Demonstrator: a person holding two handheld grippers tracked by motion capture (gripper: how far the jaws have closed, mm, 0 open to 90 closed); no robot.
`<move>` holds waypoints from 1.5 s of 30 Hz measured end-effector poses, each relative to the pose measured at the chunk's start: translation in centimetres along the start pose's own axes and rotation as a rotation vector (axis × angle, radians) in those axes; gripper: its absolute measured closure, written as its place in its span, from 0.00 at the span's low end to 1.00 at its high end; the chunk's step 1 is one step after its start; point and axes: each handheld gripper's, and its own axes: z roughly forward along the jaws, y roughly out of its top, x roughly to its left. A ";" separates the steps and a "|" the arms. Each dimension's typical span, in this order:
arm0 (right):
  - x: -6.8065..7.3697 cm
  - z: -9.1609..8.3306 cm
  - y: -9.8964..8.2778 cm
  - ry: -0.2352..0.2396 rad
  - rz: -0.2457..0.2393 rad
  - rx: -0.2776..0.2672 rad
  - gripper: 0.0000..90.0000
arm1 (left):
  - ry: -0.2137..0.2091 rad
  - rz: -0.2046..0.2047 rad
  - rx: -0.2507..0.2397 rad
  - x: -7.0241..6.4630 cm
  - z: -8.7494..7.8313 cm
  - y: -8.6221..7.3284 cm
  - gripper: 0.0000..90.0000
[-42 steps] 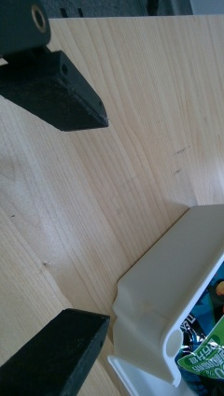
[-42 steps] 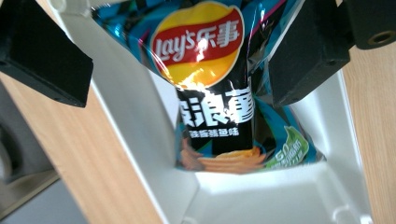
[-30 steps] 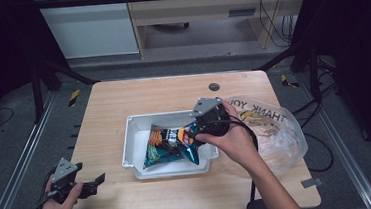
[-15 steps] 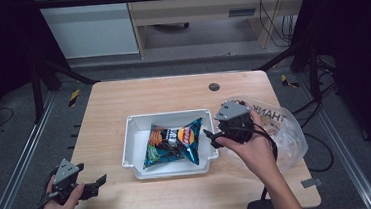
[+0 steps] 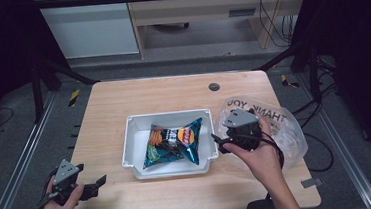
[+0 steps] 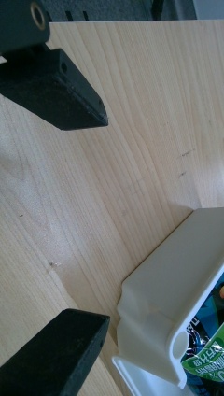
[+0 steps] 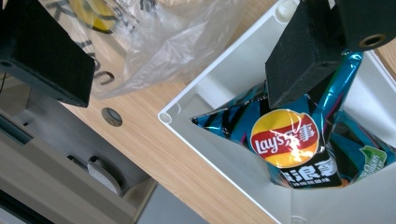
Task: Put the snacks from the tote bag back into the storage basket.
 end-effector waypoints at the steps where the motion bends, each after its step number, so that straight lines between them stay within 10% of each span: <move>1: 0.0 -0.1 -0.1 -0.004 0.005 0.002 0.10 | 0.000 0.000 0.000 0.0 0.0 0.0 0.05; 30: -2.4 -2.3 -5.4 -0.077 0.108 0.037 0.09 | -0.006 0.008 0.013 -0.2 0.3 0.0 0.05; 45: -0.5 -1.8 -8.6 -0.035 0.123 0.093 0.06 | 0.000 -0.004 0.005 0.1 0.2 0.0 0.05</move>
